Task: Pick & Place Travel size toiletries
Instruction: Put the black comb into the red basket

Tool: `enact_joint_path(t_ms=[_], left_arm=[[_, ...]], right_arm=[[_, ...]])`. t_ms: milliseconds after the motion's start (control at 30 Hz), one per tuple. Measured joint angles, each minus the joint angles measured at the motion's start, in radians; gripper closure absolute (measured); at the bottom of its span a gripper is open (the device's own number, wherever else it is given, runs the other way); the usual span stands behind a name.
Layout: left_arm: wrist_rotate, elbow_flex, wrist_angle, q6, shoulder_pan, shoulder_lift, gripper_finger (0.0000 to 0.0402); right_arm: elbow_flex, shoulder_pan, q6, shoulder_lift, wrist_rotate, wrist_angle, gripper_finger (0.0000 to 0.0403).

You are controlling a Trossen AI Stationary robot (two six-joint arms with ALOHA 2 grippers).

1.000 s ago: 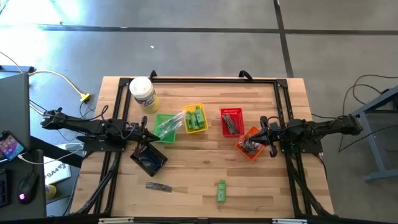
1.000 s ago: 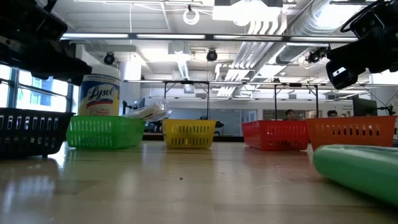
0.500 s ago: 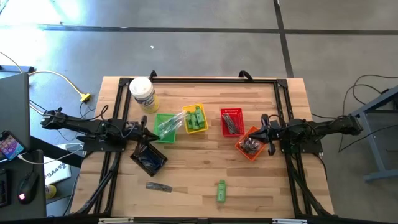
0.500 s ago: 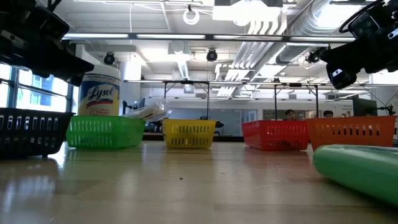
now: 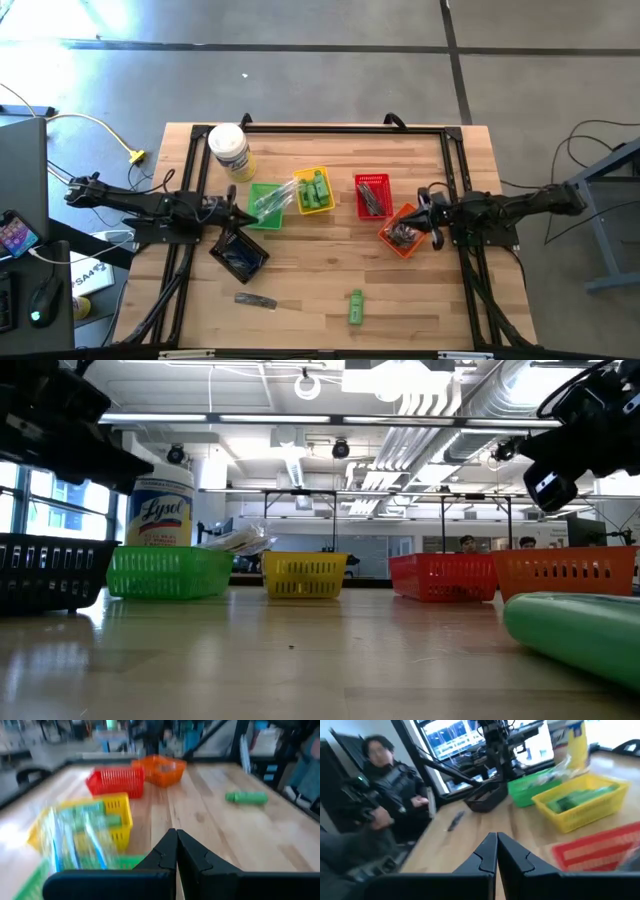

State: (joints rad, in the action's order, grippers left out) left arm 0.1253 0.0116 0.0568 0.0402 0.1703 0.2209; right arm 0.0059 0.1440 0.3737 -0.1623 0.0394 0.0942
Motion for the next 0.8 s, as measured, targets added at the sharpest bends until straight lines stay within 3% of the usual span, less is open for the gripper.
enact_joint_path(t_ms=[133,367,800], left_arm=[[0.003,0.0,0.087,-0.031,0.0,-0.001,0.0401],[0.013,0.0,0.067,0.035,0.0,-0.001,0.0401],[0.037,0.022,0.03,0.095,0.0,0.0,0.0401]], right_arm=[[0.0,0.0,0.091,-0.069,0.033,0.018,0.0399],[0.0,0.002,0.098,-0.205,0.099,0.056,0.04],[0.0,0.002,0.067,-0.312,0.084,0.169,0.04]])
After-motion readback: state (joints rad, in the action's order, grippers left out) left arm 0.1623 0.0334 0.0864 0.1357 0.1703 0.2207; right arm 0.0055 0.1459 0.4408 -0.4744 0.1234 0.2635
